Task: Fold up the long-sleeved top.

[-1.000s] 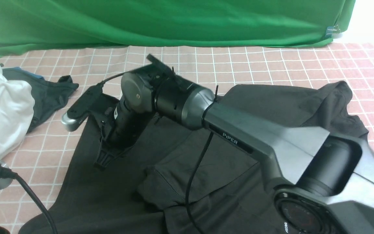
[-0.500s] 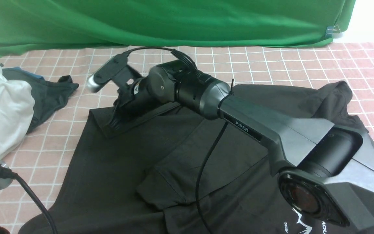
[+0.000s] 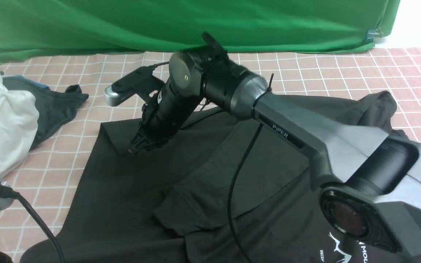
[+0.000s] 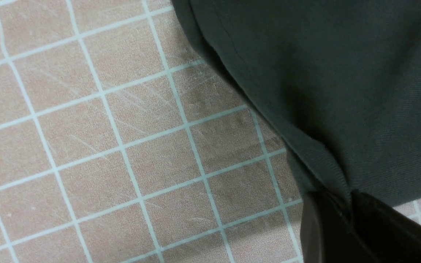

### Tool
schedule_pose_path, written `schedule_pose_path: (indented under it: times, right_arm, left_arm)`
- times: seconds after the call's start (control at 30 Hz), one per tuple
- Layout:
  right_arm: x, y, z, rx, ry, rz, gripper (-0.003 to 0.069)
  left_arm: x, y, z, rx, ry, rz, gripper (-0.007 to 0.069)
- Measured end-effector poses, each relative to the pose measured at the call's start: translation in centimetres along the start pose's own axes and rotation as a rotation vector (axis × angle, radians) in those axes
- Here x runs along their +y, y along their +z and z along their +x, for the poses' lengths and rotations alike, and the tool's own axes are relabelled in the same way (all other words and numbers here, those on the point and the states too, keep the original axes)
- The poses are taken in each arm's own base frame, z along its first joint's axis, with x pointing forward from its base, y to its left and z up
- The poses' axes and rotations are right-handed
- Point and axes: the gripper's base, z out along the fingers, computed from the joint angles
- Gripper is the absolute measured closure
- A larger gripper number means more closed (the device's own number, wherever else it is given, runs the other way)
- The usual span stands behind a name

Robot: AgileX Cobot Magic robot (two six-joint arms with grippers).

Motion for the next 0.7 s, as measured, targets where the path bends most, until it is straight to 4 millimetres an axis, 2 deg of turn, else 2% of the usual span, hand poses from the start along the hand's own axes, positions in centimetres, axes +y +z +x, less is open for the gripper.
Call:
schedule_pose_path:
  times: [0.1, 0.3, 0.5, 0.53, 0.63, 0.7]
  right_arm:
    - [-0.5, 1.9, 0.4, -0.025, 0.013, 0.008, 0.0625]
    - [-0.9, 2.8, -0.1, -0.106, 0.02, 0.028, 0.0624]
    - [-2.2, 5.1, -1.2, -0.363, 0.036, 0.105, 0.061]
    - [-2.6, 5.7, -1.5, -0.451, 0.054, 0.125, 0.0601]
    - [-3.0, 5.9, -1.9, -0.545, 0.075, 0.15, 0.0594]
    - [-3.8, 5.1, -2.9, -0.711, 0.105, 0.189, 0.058]
  left_arm:
    - [0.0, 0.0, 0.0, 0.0, 0.0, 0.0, 0.0574]
    - [0.0, 0.0, 0.0, 0.003, 0.0, 0.001, 0.0574]
    - [0.0, 0.1, 0.1, 0.012, 0.0, 0.003, 0.0574]
    - [0.0, 0.1, 0.2, 0.013, -0.001, 0.004, 0.0574]
    - [0.0, 0.1, 0.2, 0.013, -0.001, 0.004, 0.0574]
    - [0.0, 0.1, 0.2, 0.012, -0.001, 0.003, 0.0574]
